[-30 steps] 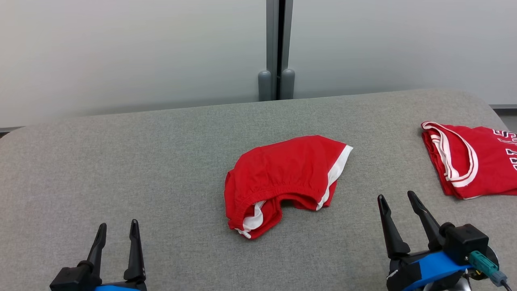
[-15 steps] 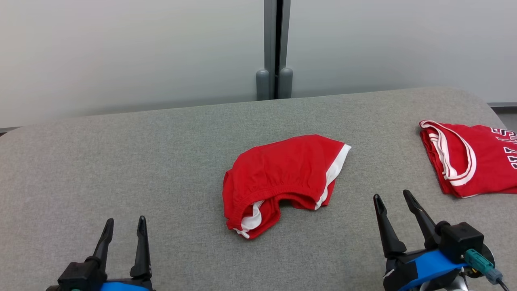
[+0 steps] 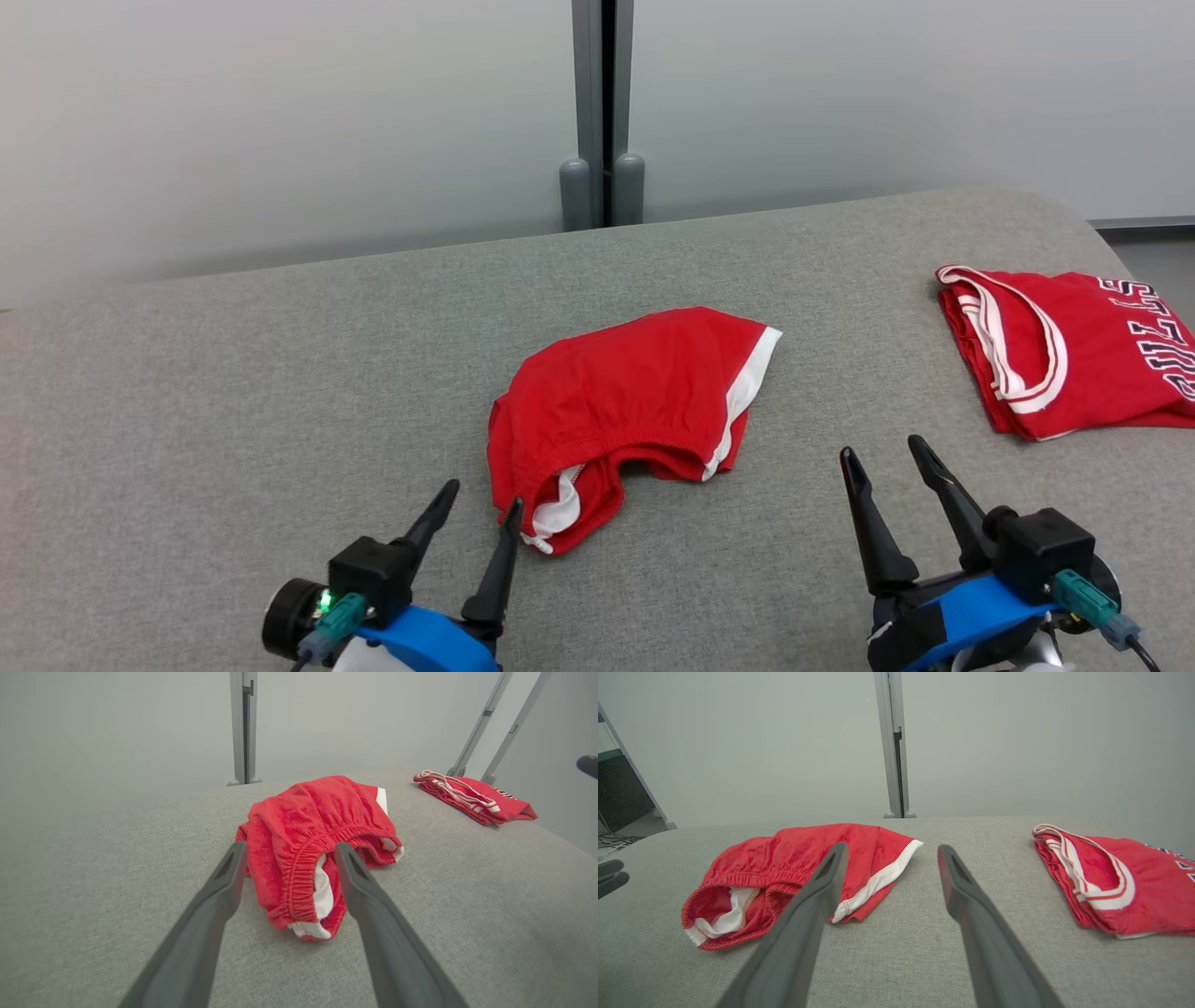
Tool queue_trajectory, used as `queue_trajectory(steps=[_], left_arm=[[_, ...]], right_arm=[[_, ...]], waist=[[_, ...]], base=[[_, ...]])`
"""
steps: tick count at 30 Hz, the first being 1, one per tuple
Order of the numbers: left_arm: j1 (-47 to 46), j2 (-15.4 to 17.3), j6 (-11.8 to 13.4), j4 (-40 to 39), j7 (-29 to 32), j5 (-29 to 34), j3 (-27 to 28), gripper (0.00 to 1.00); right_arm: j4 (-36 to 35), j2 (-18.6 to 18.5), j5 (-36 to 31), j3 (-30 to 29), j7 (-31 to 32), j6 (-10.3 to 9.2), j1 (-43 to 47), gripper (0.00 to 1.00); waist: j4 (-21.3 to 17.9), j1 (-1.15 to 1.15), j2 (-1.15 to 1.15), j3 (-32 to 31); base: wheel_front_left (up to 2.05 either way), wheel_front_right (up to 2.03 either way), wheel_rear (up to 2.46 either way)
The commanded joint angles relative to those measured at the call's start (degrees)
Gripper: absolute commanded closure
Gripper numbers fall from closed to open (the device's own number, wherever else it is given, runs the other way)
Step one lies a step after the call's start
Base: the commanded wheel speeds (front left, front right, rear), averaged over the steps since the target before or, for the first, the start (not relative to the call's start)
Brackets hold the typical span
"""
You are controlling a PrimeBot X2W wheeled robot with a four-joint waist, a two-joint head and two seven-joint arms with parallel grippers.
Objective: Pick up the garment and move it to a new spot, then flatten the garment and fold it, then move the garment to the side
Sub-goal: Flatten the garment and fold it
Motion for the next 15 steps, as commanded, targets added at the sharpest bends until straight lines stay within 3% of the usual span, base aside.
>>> queue_trajectory(steps=[1, 10, 15], left_arm=[[-1.06, -0.13, -0.28, 0.9, 0.42, 0.01, -0.68, 0.0], [-6.9, -2.82, -1.12, 11.72, 2.17, -2.13, -5.05, 0.0], [-9.22, -3.13, 3.9, 17.2, 2.89, -2.3, -2.55, 0.0]], right_arm=[[0.07, 0.01, 0.03, 0.18, -0.06, 0.03, -0.66, 0.0], [0.79, 0.01, 0.48, 1.6, -0.5, 0.02, -1.9, 0.0], [0.97, 0.01, 0.47, 1.56, -0.84, 0.02, -2.22, 0.0]], waist=[[-0.34, 0.0, 0.0, 0.17], [-3.28, 0.0, 0.0, 1.34], [-4.76, 0.0, 0.0, 2.01]], base=[[0.0, 0.0, 0.0], [0.0, 0.0, 0.0], [0.0, 0.0, 0.0]])
